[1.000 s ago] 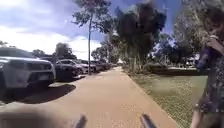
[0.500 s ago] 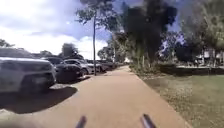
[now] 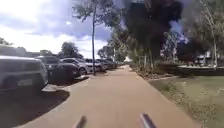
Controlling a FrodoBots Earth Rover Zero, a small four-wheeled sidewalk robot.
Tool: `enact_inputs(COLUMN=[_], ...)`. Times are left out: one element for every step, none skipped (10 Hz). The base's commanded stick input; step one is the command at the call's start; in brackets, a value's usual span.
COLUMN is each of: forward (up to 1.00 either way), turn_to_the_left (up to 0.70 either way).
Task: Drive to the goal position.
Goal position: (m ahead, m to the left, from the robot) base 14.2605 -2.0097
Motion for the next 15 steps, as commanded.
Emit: enact_inputs(forward=[1.0, 1.0, 1.0, 1.0, 1.0, 1.0, 1.0, 1.0, 1.0, 1.0, 1.0, 1.0, 1.0, 1.0, 1.0], turn_to_the_left=[0.0, 0.0, 0.0, 0.0, 0.0, 0.0, 0.0, 0.0, 0.0, 0.0, 0.0, 0.0, 0.0, 0.0, 0.0])
